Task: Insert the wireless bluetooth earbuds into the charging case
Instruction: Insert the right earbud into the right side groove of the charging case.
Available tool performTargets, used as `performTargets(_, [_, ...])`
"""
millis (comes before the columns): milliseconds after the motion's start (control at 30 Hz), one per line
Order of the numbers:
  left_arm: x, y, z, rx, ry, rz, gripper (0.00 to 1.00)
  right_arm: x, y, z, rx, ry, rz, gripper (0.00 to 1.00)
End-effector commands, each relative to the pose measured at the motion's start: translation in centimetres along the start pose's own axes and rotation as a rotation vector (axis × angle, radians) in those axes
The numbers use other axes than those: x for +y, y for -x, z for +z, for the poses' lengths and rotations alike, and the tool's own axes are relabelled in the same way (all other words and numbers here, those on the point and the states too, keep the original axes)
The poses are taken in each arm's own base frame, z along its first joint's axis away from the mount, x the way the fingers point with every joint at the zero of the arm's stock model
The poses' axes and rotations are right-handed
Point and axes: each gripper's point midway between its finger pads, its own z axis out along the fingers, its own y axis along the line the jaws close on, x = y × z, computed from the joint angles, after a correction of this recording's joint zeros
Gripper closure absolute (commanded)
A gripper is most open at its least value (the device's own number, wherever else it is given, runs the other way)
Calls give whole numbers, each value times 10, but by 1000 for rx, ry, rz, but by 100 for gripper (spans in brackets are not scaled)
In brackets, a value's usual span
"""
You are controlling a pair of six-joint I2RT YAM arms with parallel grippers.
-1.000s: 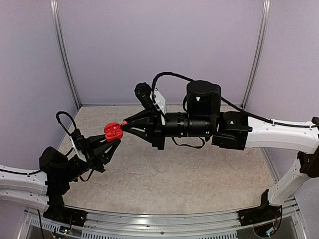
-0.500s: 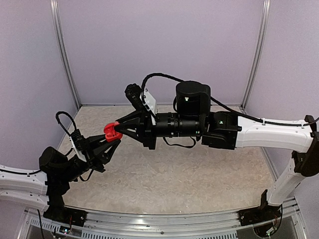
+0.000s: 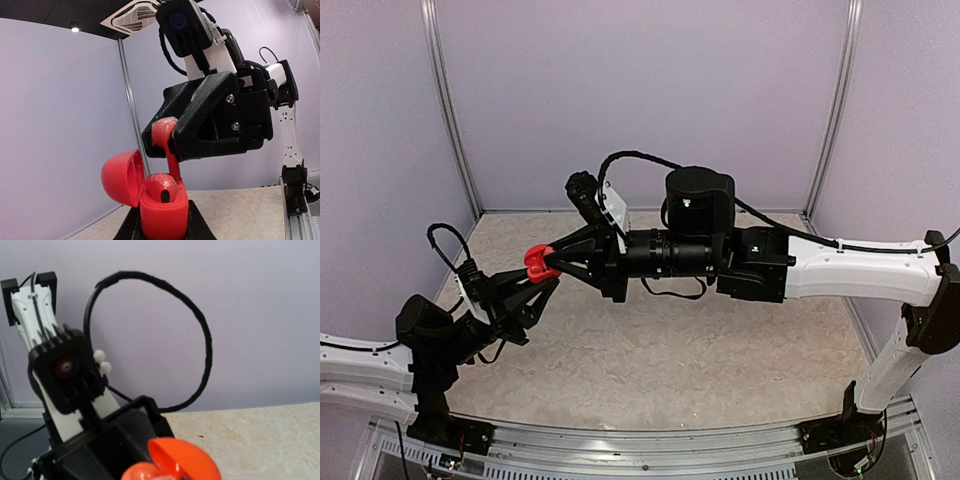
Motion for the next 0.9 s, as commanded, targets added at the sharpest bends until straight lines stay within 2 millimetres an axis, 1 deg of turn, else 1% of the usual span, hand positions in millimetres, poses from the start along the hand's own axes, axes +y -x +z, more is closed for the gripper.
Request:
performTargets(0, [4,26,2,-82,16,5,100,6,4,7,-26,21,13,88])
performTargets(300, [5,27,1,-88,21,3,100,6,-3,13,-25,28,30,88])
performTargets(533, [7,30,-1,-103,31,-6,100,5,-9,12,-16,21,38,88])
performTargets(667, [10,33,-3,-116,43,-12,100,4,-11,12,-13,15,45,85])
performTargets(867, [12,37,-5,-133,50,-24,100,3,-14,12,-5,6,47,83])
